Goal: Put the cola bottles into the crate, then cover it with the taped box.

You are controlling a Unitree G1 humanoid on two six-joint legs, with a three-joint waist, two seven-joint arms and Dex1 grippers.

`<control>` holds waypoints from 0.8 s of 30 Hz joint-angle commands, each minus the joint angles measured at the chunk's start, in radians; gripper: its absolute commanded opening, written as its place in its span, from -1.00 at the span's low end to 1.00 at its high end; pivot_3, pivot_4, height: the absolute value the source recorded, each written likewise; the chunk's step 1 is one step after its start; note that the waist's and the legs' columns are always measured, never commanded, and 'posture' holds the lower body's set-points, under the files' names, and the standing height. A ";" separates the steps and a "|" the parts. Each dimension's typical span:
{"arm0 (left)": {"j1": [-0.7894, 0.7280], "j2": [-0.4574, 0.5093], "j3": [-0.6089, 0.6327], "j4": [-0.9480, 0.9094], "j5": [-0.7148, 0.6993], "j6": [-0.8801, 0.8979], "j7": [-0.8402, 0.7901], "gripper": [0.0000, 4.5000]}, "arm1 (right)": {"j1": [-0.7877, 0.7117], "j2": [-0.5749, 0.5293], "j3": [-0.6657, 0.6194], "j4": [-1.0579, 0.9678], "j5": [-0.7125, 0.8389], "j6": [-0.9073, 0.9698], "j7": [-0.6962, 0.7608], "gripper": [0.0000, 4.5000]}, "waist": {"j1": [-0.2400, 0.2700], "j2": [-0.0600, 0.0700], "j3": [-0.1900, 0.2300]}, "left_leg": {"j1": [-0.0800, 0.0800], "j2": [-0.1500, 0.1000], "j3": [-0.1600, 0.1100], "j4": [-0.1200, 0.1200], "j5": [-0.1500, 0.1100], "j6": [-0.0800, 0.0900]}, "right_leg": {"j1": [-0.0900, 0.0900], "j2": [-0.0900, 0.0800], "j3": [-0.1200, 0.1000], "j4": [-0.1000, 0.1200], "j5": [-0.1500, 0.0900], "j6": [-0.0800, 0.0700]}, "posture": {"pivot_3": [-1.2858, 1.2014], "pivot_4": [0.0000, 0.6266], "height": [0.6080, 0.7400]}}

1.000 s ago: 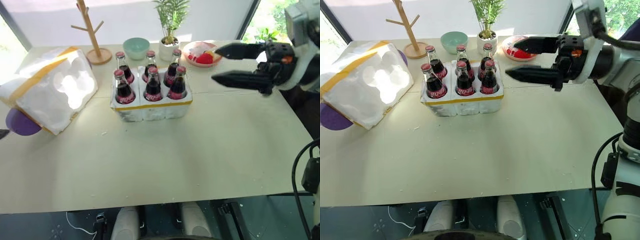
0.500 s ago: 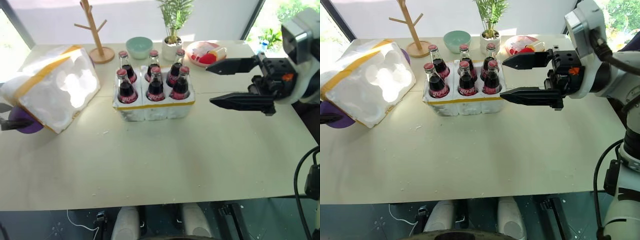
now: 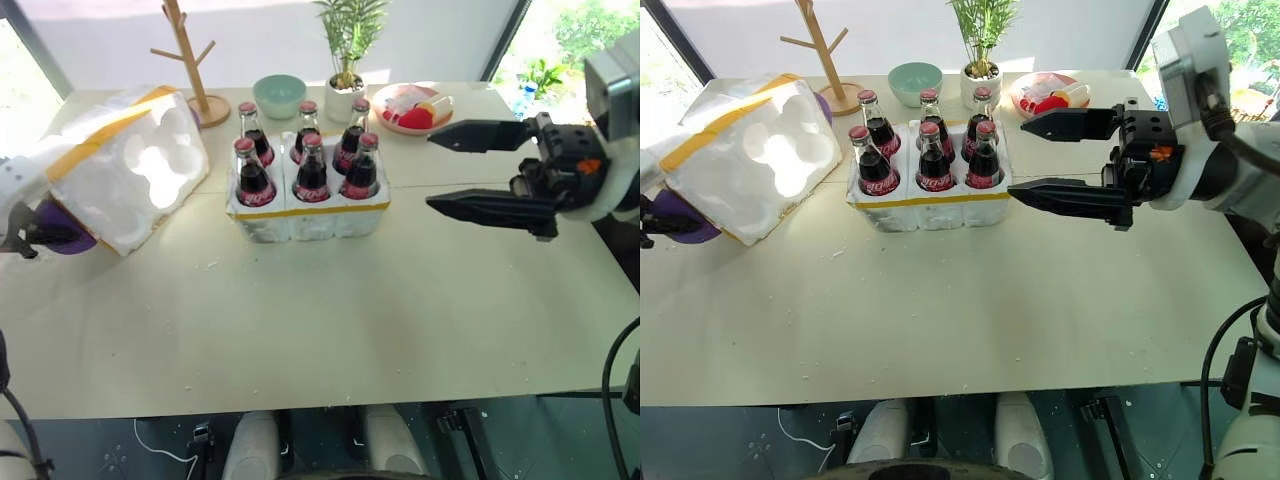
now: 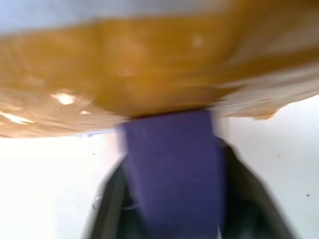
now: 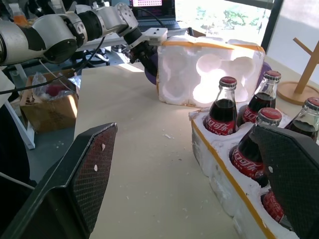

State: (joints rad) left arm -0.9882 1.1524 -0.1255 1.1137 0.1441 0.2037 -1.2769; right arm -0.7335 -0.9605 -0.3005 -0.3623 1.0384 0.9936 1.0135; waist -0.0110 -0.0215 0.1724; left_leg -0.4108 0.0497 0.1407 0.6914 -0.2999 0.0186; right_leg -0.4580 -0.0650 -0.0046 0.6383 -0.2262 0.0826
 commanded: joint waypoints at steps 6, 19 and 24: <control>-0.017 0.006 0.016 0.005 0.012 -0.031 0.047 -0.84 | -0.012 -0.037 0.009 0.015 -0.038 -0.051 0.003 1.00 | -0.001 0.000 0.000 | -0.001 0.001 -0.001 0.006 -0.001 0.002 | 0.000 0.000 0.000 0.005 0.000 0.000 | 0.03 -0.52 1.00; -0.014 -0.038 0.196 -0.422 -0.065 -0.297 0.378 -0.84 | 0.038 -0.122 -0.006 0.140 -0.144 -0.098 0.042 1.00 | 0.003 -0.002 0.001 | -0.008 0.000 -0.002 0.009 -0.001 0.002 | -0.005 -0.001 0.000 0.007 0.000 0.000 | 0.03 -0.52 1.00; 0.009 -0.102 0.158 -0.618 0.009 -0.452 0.524 -0.84 | 0.070 -0.117 -0.035 0.136 -0.133 -0.088 0.020 1.00 | 0.002 -0.002 0.001 | -0.008 0.000 -0.002 0.009 -0.001 0.002 | -0.005 0.000 0.000 0.007 0.000 0.000 | 0.03 -0.52 1.00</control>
State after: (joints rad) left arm -0.9762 1.0454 0.0270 0.5611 0.1271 -0.1933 -0.8029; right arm -0.6631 -1.0643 -0.2924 -0.2128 0.8940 0.9099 1.0417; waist -0.0090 -0.0236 0.1731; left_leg -0.4186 0.0495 0.1386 0.7009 -0.3005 0.0196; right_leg -0.4627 -0.0649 -0.0048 0.6452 -0.2262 0.0830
